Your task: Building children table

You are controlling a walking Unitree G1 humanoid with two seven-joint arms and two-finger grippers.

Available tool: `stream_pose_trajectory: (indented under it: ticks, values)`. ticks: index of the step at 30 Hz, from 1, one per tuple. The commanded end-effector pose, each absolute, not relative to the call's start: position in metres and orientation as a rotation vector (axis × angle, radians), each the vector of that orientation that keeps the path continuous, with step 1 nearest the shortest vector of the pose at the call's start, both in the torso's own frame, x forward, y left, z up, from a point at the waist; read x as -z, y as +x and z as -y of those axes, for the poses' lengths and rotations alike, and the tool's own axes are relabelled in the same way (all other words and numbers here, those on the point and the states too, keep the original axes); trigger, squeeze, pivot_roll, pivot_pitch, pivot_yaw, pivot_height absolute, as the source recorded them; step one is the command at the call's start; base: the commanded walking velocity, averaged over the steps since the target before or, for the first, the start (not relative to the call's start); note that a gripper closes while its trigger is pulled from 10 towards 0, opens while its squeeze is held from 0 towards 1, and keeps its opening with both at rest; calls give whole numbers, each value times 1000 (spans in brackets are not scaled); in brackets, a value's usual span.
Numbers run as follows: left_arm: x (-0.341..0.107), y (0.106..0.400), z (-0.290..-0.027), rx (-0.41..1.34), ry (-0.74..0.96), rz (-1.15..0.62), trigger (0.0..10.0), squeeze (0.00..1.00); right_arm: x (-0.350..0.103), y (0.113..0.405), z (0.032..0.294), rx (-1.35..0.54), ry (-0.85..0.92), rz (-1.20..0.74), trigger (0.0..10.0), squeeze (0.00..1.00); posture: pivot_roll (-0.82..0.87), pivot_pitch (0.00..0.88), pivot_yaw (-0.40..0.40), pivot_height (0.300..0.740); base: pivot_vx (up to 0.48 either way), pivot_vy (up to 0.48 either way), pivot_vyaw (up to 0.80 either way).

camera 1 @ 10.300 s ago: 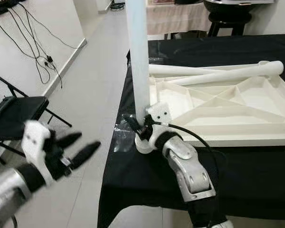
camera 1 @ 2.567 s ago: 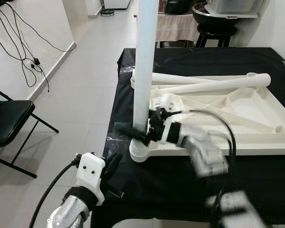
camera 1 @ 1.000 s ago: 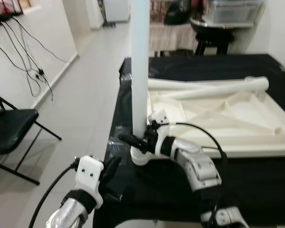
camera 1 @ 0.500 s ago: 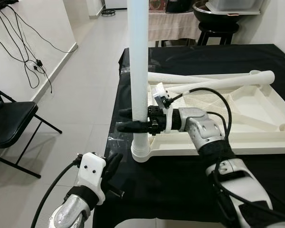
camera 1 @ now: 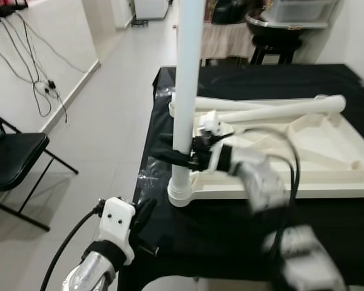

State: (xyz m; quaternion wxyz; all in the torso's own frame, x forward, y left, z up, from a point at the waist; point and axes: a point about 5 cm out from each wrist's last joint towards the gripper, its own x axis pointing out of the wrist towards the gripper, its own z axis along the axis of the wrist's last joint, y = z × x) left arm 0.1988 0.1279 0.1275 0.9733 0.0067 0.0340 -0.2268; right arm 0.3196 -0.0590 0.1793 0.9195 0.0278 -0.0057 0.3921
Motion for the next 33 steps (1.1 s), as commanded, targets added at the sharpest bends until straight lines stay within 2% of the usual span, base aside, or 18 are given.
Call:
stream_pose_trajectory:
  ticks: [1,3,7,8,13,14,15,16,17,18,23,24,31,32,33]
  values:
    - [-126,197,-130,454,13,-78,10000,0,-137,305,62,-760,85,-215,0,0,41,93,5,740,0,0,0]
    - [-124,198,-131,456,12,-83,10000,0,-143,308,57,-845,78,-174,0,0,40,76,12,740,0,0,0]
    - [-123,198,-131,462,14,-88,10000,0,-142,318,59,-828,90,-172,0,0,46,71,12,740,0,0,0]
    - [-123,198,-132,459,17,-87,10000,0,-142,319,58,-818,83,-174,10000,0,54,69,16,740,0,0,0]
    - [-124,199,-133,450,22,-84,10000,0,-145,318,55,-849,95,-151,10000,0,54,69,16,740,0,0,0]
    - [-124,200,-133,446,24,-83,10000,0,-158,313,49,-1043,128,-104,10000,1000,61,64,15,740,0,0,0]
    - [-124,200,-133,446,24,-83,10000,0,-158,313,49,-1043,128,-104,10000,1000,61,64,15,740,0,0,0]
    - [-124,200,-132,447,24,-83,10000,0,-166,312,49,-1171,113,-60,10000,1000,65,63,14,740,0,0,0]
    - [-124,200,-132,447,24,-83,10000,0,-166,312,49,-1171,113,-60,10000,1000,65,63,14,740,0,0,0]
    - [-124,201,-132,449,24,-83,10000,0,-178,314,56,-1358,58,-17,10000,0,64,60,13,740,0,0,0]
    - [-123,201,-131,451,23,-83,10000,0,-185,323,63,-1447,5,-13,10000,0,71,59,7,740,0,0,0]
    - [-124,201,-130,448,22,-80,10000,0,-194,341,73,-1494,-1,-39,10000,0,76,60,3,740,0,0,0]
    - [-124,200,-129,440,24,-78,10000,0,-193,352,69,-1506,-5,-85,10000,0,90,63,-5,740,0,0,0]
    - [-124,200,-129,439,25,-78,10000,0,-191,353,69,-1518,-1,-98,1804,0,93,64,-6,740,0,0,0]
    - [-124,200,-128,438,25,-77,10000,0,-190,353,69,-1526,2,-106,1804,0,93,64,-7,740,0,0,0]
